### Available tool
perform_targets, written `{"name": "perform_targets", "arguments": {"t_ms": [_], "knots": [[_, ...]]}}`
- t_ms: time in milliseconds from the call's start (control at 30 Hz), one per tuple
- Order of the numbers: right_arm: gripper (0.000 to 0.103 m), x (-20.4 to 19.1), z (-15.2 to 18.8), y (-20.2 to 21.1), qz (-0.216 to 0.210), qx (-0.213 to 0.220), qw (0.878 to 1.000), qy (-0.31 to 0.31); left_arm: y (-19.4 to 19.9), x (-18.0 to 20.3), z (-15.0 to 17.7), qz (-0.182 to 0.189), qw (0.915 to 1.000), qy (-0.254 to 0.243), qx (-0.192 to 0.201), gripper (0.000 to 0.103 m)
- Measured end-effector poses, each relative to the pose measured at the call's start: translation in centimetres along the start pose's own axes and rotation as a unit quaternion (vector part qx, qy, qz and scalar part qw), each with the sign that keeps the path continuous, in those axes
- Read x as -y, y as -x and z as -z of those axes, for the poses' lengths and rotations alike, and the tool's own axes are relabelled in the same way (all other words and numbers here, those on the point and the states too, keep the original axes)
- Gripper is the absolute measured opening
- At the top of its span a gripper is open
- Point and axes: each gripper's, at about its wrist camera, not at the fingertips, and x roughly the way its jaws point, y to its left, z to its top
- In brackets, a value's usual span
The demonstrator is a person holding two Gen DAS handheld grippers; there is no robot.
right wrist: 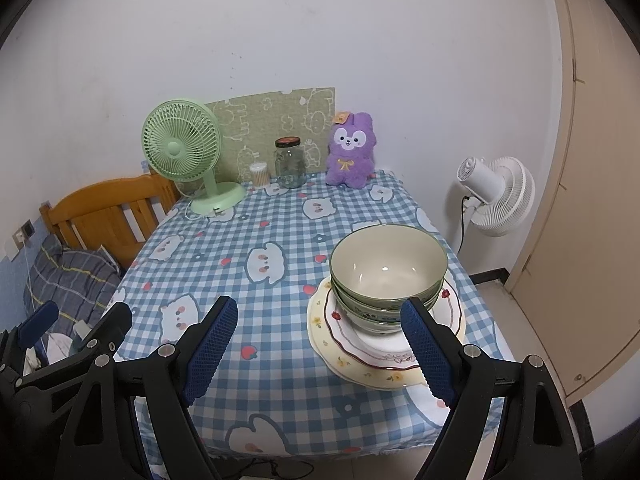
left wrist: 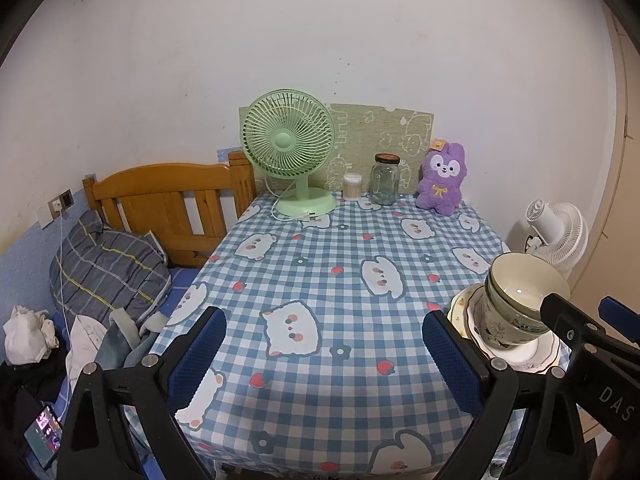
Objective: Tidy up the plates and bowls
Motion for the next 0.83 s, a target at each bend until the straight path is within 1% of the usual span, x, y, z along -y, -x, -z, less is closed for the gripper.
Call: {"name": "perform_targets", "arguments": {"t_ms": [833], "knots": [[0.086, -0.05, 0.03, -0.76, 0.003, -0.007, 1.000, -0.002, -0.18, -0.03, 0.08, 0.000, 1.0000, 0.001, -0.004, 0.101]]}}
